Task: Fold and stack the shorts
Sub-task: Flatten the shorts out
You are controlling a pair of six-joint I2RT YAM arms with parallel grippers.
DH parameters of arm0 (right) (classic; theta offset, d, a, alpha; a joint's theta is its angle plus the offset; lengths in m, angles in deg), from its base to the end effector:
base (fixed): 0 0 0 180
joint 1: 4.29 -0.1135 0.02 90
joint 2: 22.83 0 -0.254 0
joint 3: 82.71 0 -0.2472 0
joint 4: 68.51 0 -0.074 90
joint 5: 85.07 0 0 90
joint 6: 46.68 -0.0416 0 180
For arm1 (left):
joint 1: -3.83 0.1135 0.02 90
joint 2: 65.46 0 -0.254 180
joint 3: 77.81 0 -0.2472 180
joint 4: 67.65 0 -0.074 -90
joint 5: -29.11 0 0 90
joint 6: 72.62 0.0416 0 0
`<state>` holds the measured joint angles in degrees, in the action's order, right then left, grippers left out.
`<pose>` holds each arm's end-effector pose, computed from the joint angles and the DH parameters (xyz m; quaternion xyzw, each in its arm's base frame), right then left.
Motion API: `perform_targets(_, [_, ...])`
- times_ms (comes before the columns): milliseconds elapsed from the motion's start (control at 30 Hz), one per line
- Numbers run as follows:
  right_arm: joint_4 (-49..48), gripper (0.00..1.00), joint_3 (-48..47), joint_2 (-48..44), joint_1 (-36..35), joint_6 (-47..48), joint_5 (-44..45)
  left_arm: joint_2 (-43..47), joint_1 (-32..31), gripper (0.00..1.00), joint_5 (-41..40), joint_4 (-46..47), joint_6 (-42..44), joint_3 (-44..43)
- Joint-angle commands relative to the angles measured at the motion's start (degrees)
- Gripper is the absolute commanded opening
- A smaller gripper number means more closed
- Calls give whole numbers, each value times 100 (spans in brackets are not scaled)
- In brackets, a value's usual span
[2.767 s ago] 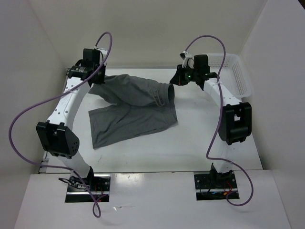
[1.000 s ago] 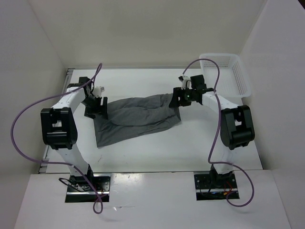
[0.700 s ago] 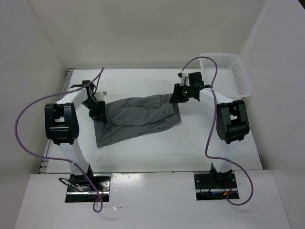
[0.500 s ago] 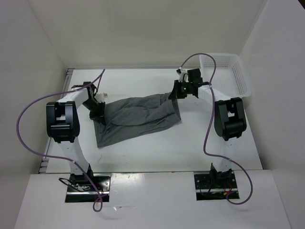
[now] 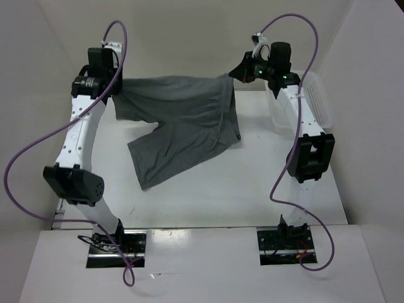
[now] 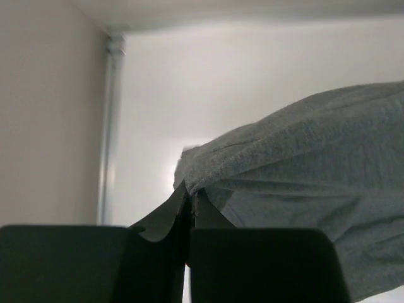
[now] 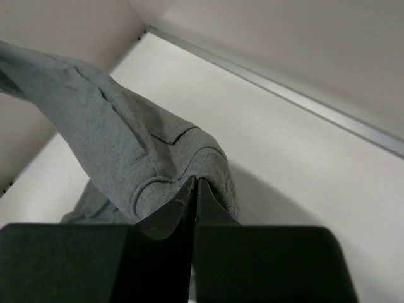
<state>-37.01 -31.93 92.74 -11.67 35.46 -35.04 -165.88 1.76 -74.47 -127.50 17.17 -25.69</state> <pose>0.4633 0.0870 0.3685 -0.1981 0.7604 0.3472 0.5119 0.3820 -0.0040 0.4160 -0.0428 0.8709 0.0941 0.4804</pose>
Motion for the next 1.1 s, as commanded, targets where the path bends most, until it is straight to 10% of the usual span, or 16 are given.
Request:
perform_targets(0, [92,0,-470,-649,43,39,-450,575,-101,0,-1180,290,21,-182])
perform_targets(567, [294,0,-76,-3584,-62,-242,-820,2439,-233,0,-1981,520,21,-901])
perform_targets(1067, [-619,0,2295,-3999,-62,-585,-495,1580,-286,1,-962,546,21,-271])
